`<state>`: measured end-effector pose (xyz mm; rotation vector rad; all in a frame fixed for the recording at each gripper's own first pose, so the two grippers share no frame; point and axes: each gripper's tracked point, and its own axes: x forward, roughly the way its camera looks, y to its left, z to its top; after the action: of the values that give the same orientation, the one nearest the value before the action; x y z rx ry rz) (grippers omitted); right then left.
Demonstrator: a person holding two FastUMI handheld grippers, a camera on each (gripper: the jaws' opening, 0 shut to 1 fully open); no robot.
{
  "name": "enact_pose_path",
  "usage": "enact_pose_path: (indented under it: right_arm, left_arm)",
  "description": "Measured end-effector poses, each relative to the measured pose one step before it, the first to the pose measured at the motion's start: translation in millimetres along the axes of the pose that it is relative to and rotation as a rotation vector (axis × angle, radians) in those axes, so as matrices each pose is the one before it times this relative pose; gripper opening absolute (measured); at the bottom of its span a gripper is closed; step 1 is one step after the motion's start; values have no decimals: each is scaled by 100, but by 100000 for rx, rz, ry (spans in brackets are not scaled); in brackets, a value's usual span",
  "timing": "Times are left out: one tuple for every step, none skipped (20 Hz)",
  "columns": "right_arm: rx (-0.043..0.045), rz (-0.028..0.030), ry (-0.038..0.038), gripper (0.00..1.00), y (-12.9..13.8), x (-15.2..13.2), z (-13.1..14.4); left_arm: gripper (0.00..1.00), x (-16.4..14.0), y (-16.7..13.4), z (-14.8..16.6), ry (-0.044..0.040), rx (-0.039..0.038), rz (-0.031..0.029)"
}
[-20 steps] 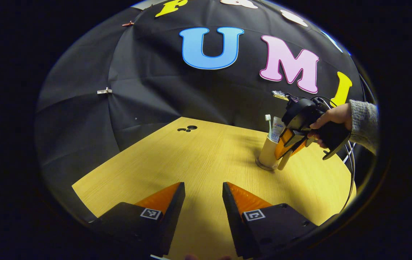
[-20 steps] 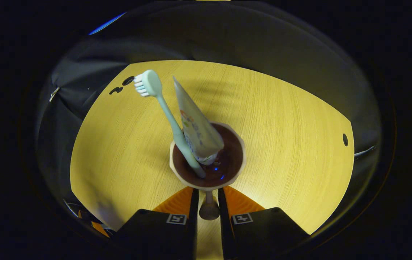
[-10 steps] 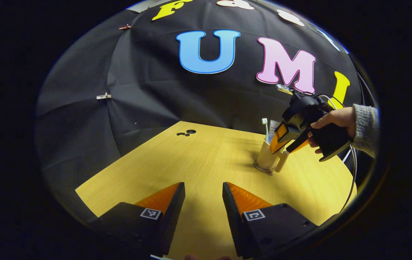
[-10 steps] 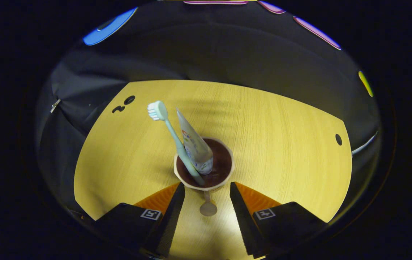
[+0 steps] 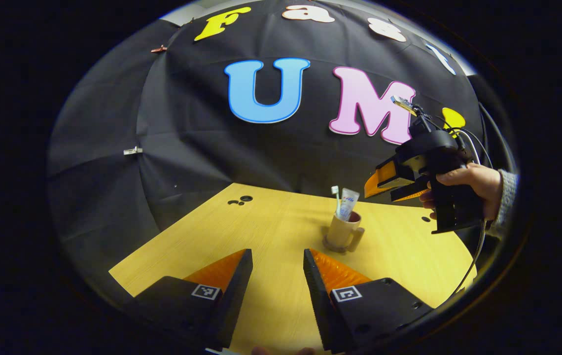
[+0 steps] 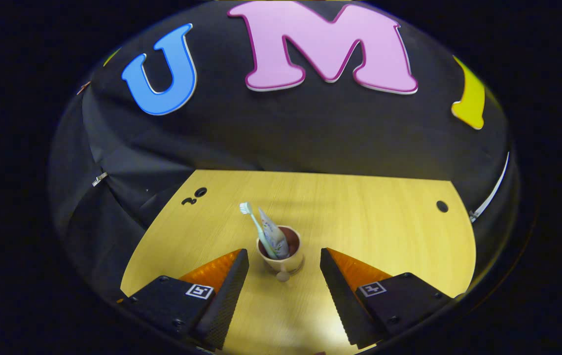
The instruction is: Put the toothbrush and toothpaste on the desktop into the cup, then pick up the cup and place it on the coaster on the desktop.
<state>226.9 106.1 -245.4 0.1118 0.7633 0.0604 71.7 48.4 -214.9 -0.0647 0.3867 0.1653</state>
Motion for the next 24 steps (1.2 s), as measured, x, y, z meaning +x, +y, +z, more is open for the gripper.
enact_pose_path:
  right_arm:
    - [761,989,-4862,92,-51,-1730,1009]
    - [996,898,-4581,86,-86,-1643,882]
    - [939,1300,-4674,95,-95,-1746,1110]
    - [740,1456,-4907,95,25,-1708,1179]
    - [-13,1572,-4825,95,-32,-1488,1244]
    - [-197,1118,-3676,95,-133,-1380,1036]
    - [-667,1124,-3385,96,32,-1719,-85]
    - [-335,1198,-2681,95,-90,-1372,616]
    - [-875,1138,-2325,96,-149,-1094,538]
    - [-1359,669,-1508,88,-147,-1140,499]
    - [-1401,611,-2615,96,-364,-1000,517]
    - [-1443,461,-2397,97,-244,-965,573]
    - [-1303,471,-2262,97,-138,-1034,649]
    - [-1016,68,-2310,97,-219,-899,622]
    - [-763,104,-1868,98,-271,-697,369]
    - [60,128,-2381,97,-225,-755,590]
    - [225,827,-1549,97,133,-692,312]
    - [-4,928,-1561,97,326,-637,407]
    - [-484,297,-1584,97,80,-531,322]
    - [-953,70,-1395,97,41,-499,304]
    - [-634,-401,-1077,97,-198,-256,37]
    - [-458,-149,-800,97,18,-327,133]
    - [-216,249,-274,97,190,-294,163]
    - [90,-59,302,97,74,-364,-45]
  left_arm:
    - [68,-409,-697,758,-446,270,-1247]
    - [67,-487,-851,581,-115,34,-1674]
    - [68,-474,-683,723,-503,-175,-1142]
    - [68,-465,-550,677,-331,-433,-821]
    - [68,-397,-544,794,-522,-707,-937]
    - [68,-471,-626,760,-591,-607,-672]
    - [68,-398,-491,782,-919,-150,-663]
    - [68,-444,-375,705,-1017,425,-183]
    - [68,-494,-387,703,-1039,781,-165]
    - [68,-502,-327,594,-1188,827,-265]
    - [69,-392,-361,650,-936,897,-375]
    - [69,-480,-405,517,-1371,1079,-260]
    - [69,-478,-441,720,-1743,1740,-666]
    - [69,-315,-429,530,-1671,2412,-440]
    - [69,-311,-368,346,-1083,2629,-631]
    - [71,-514,-551,256,-807,2389,-1031]
    - [76,-277,-396,327,-1298,2192,-226]
    - [76,-376,-247,342,-1687,2026,-24]
    - [76,-311,-282,359,-1294,2029,397]
    - [81,-233,-205,159,-1249,1630,300]
    - [83,-324,-248,362,-1308,1152,111]
    - [86,-239,-165,490,-1541,589,557]
    - [87,-46,112,582,-739,-7,-552]
    - [89,160,-313,282,-476,-202,-402]
